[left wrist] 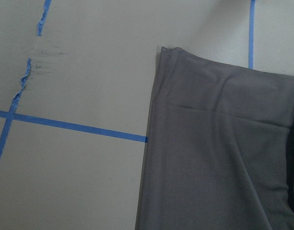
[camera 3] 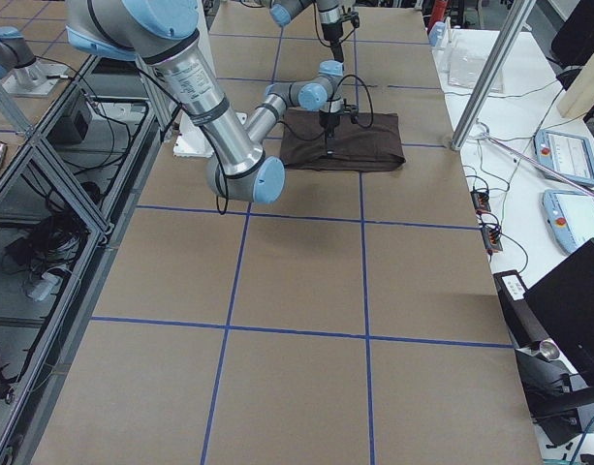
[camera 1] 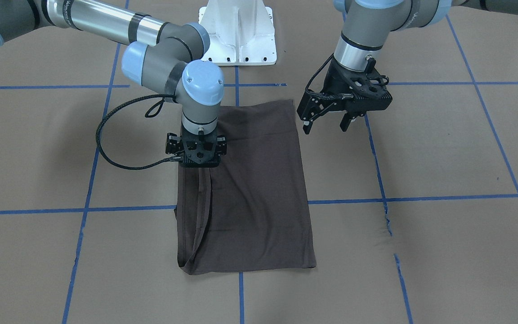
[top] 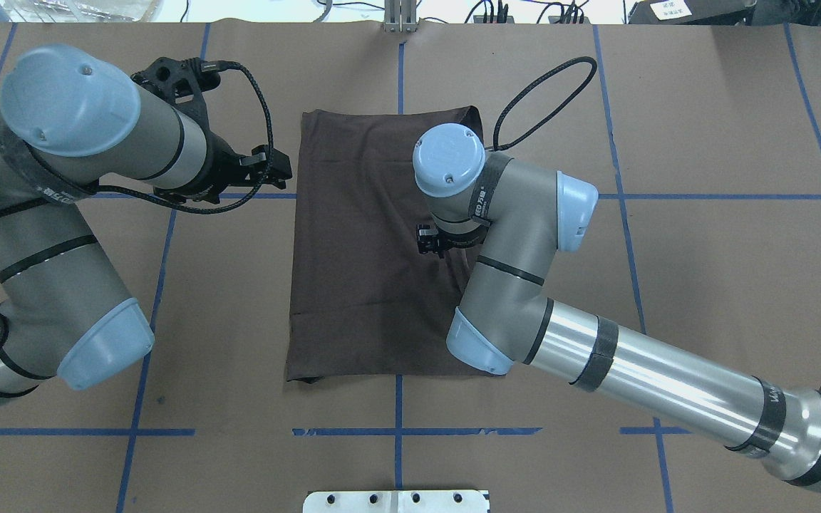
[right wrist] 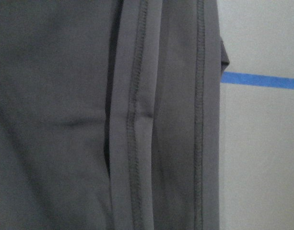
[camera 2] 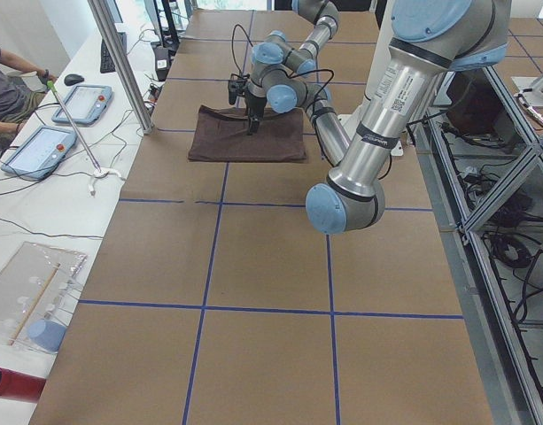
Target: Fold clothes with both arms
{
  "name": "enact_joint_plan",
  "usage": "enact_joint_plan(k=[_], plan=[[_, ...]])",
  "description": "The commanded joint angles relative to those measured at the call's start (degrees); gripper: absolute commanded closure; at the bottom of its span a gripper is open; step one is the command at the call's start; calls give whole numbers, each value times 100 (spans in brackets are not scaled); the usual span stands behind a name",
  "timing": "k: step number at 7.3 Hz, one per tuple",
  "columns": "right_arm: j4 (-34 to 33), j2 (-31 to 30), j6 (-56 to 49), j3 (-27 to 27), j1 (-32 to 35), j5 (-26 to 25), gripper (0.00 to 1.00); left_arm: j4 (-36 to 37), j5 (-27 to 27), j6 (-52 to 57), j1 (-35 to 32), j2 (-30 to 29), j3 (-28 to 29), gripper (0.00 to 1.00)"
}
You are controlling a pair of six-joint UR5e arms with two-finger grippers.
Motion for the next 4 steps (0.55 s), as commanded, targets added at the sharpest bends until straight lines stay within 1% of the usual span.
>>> enact_joint_plan(k=[1, 4], plan=[[41, 36, -31, -237, -44, 138, 0, 0, 0, 0, 0, 12, 0, 0], [-64, -69, -93, -229, 8, 227, 0, 0, 0, -8, 0, -14, 0, 0]])
